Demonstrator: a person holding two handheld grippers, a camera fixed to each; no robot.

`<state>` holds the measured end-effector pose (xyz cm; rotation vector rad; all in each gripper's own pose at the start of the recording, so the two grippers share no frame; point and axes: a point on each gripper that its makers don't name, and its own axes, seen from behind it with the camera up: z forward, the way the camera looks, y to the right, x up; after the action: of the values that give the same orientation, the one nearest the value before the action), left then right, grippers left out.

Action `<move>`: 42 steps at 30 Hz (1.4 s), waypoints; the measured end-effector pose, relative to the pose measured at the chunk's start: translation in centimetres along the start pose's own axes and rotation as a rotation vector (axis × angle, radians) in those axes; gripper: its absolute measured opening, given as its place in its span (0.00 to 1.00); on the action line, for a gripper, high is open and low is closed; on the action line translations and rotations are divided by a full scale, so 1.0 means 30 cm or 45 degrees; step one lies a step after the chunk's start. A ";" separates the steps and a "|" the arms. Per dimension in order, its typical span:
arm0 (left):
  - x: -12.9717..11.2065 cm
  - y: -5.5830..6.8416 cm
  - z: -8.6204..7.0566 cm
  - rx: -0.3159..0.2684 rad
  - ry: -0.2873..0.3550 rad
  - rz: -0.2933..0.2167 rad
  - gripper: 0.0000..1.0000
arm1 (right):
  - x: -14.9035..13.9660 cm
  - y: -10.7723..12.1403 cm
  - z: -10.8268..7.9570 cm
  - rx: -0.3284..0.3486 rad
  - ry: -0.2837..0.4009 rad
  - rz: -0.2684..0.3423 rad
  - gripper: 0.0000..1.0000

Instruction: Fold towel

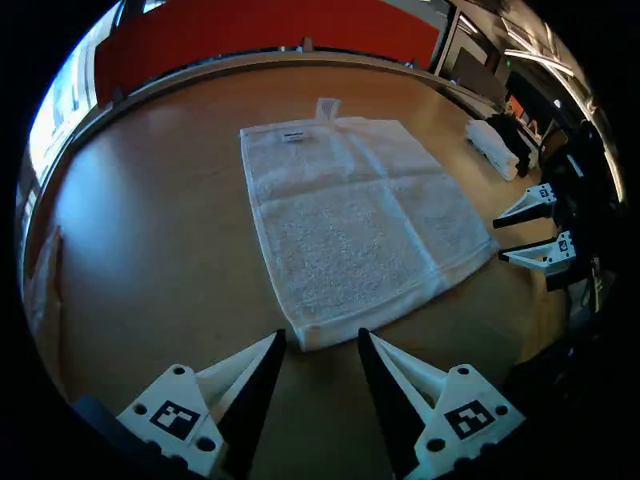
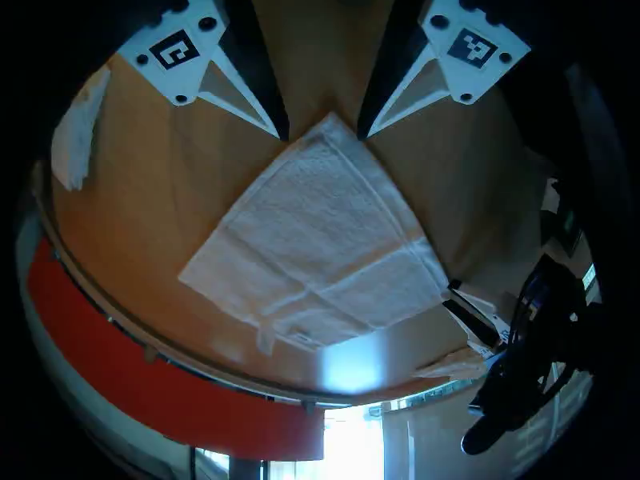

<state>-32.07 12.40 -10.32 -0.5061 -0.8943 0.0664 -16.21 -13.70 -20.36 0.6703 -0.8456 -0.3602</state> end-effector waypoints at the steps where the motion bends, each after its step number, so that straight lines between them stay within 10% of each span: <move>1: -0.001 0.000 0.000 0.000 0.000 0.003 0.66 | -0.004 0.000 0.001 0.000 -0.003 -0.002 0.66; 15: -0.009 -0.002 0.003 0.037 -0.006 0.072 0.64 | -0.026 -0.004 0.009 0.017 -0.008 0.019 0.55; 29: -0.014 -0.039 0.011 0.130 -0.029 0.113 0.32 | -0.024 -0.004 0.007 0.028 -0.008 0.009 0.16; 42: -0.012 -0.043 0.008 0.148 -0.058 0.137 0.06 | -0.017 -0.011 0.012 0.037 -0.027 0.014 0.13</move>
<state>-32.69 11.25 -9.87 -0.4452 -0.9016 0.2279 -16.83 -13.81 -20.68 0.6895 -0.8761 -0.3459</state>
